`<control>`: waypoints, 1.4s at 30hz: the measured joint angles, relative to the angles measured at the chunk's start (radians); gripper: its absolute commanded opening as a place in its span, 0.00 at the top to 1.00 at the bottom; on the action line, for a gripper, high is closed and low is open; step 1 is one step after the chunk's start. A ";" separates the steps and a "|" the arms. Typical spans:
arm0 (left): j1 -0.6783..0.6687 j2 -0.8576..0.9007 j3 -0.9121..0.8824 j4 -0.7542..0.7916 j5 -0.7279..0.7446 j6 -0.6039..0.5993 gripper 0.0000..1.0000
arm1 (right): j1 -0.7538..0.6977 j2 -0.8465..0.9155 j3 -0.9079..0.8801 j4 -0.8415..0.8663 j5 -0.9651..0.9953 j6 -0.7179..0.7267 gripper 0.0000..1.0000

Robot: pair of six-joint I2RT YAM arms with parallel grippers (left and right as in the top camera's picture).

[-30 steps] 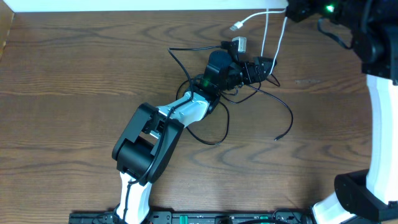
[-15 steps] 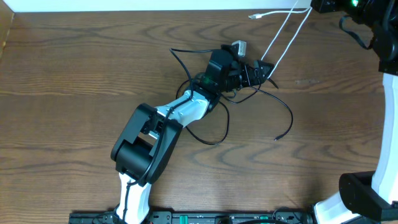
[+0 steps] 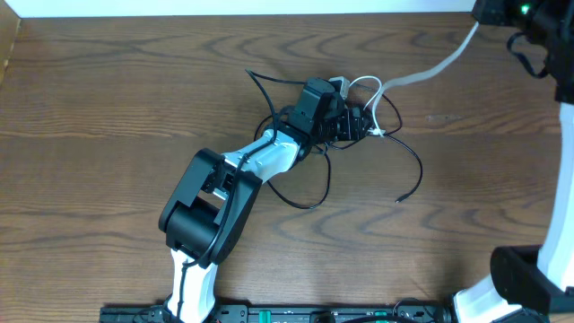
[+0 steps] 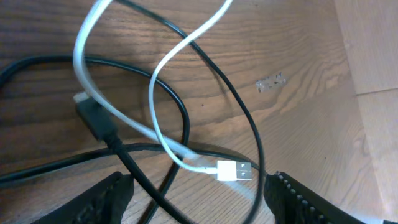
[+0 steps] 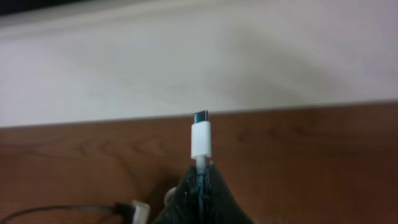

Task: Untangle cables
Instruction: 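Drag the white cable rightward out of the pile with the right gripper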

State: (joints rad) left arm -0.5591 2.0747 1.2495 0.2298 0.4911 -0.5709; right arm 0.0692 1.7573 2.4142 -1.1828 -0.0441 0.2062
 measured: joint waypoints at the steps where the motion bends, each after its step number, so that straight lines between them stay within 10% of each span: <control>1: 0.000 0.000 0.000 -0.002 0.000 0.003 0.37 | 0.000 0.014 0.002 -0.019 0.005 0.000 0.99; 23: 0.009 0.000 0.000 -0.149 -0.074 0.080 0.40 | -0.071 0.139 -0.003 0.097 -0.138 -0.014 0.99; 42: 0.010 0.000 0.000 -0.179 -0.128 0.090 0.36 | -0.373 -0.328 0.013 0.335 -0.277 -0.015 0.99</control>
State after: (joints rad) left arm -0.5495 2.0747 1.2495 0.0513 0.3634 -0.4805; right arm -0.3038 1.4288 2.4271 -0.8474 -0.3210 0.1909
